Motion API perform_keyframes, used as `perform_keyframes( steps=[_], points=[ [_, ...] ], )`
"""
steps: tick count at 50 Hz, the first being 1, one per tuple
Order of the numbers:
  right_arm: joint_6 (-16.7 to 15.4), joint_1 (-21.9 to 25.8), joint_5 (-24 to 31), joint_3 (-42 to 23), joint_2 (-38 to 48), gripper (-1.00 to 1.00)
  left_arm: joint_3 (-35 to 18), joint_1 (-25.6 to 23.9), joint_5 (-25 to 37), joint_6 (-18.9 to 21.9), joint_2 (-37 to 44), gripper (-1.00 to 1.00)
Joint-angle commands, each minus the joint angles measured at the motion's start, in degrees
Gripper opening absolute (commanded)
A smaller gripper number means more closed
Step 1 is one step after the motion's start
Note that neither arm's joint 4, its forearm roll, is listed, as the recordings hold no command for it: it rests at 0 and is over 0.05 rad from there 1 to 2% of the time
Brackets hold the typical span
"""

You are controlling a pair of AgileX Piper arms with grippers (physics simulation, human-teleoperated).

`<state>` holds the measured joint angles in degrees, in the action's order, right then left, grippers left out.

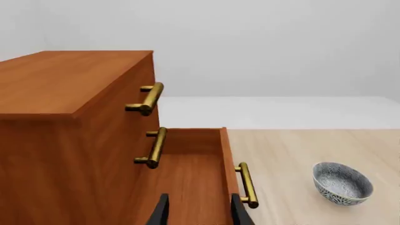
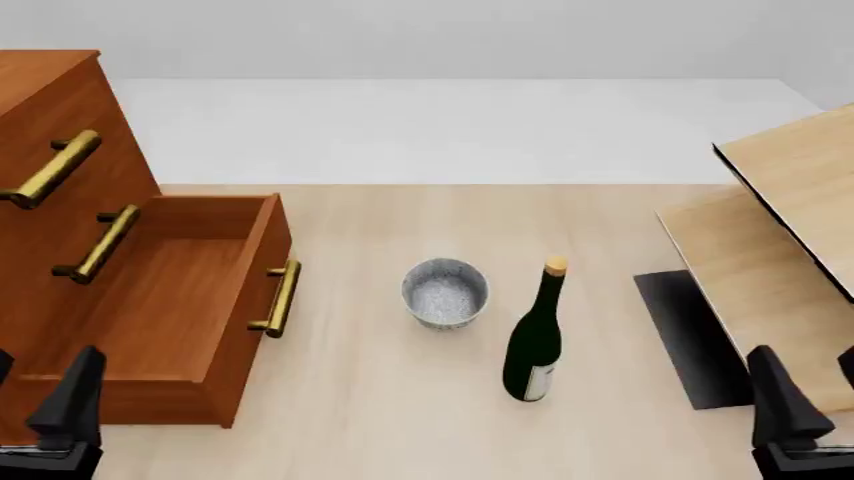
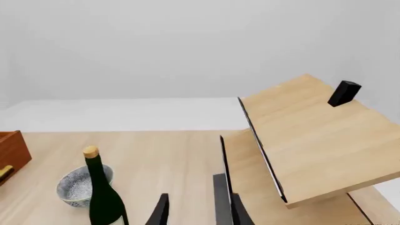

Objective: Put the wine bottle in the bottom drawer of the cabinet.

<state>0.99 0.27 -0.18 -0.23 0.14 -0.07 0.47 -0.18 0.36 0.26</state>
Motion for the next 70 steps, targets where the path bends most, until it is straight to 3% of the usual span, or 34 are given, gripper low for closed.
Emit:
perform_keyframes(
  steps=[1,13,18,20,22,25,34,36,41,43,45,49,53,58,61,69,70],
  points=[
    [-0.42,-0.17,0.11,0.05,0.43,1.00,-0.83,-0.36,1.01,-0.10,0.16,1.00],
    [-0.98,0.12,0.48,0.13,0.66,1.00,-9.30,-1.73,6.57,1.46,4.76,1.00],
    [-0.55,-0.24,0.17,0.12,0.96,1.00,-15.80,-3.29,9.03,2.48,12.10,1.00],
    [-0.40,-0.35,0.17,0.12,1.01,1.00,-19.70,-2.57,11.11,-0.27,15.19,1.00],
    [-0.46,-0.26,0.71,0.12,0.47,1.00,-21.57,-3.16,12.12,2.48,18.46,1.00],
    [-0.75,-0.22,0.80,0.12,0.37,1.00,-25.96,-5.06,15.38,1.09,21.20,1.00],
    [-1.01,-0.19,0.90,0.12,0.21,1.00,-33.14,-5.46,21.38,0.29,33.39,1.00],
    [-1.03,-0.25,0.92,0.12,0.20,1.00,-34.98,-7.56,23.20,0.49,35.82,1.00],
    [-1.02,-0.39,0.94,0.12,0.25,1.00,-37.47,-8.06,24.99,-0.22,39.47,1.00],
    [-1.23,-0.20,1.01,0.12,0.14,1.00,-38.23,-8.14,25.69,-2.58,41.46,1.00],
    [-1.03,-0.37,1.06,0.11,0.08,1.00,-38.68,-8.31,25.87,0.26,42.60,1.00],
    [-1.29,-0.21,1.06,0.12,0.08,1.00,-39.40,-8.90,26.59,-1.98,45.28,1.00],
    [-1.18,-0.30,1.05,0.11,0.07,1.00,-39.40,-8.76,26.52,0.08,47.83,1.00],
    [-1.35,-0.19,1.07,0.11,0.01,1.00,-39.57,-8.18,26.78,-0.40,51.56,1.00],
    [-1.36,-0.19,1.06,0.11,0.03,1.00,-39.73,-10.34,26.89,-1.71,52.81,1.00],
    [-1.49,-0.17,1.06,0.10,-0.02,1.00,-41.14,-11.08,26.37,-0.98,55.67,1.00],
    [-1.44,-0.17,1.09,0.11,0.00,1.00,-41.47,-11.88,26.29,-2.84,55.95,1.00]
  ],
)
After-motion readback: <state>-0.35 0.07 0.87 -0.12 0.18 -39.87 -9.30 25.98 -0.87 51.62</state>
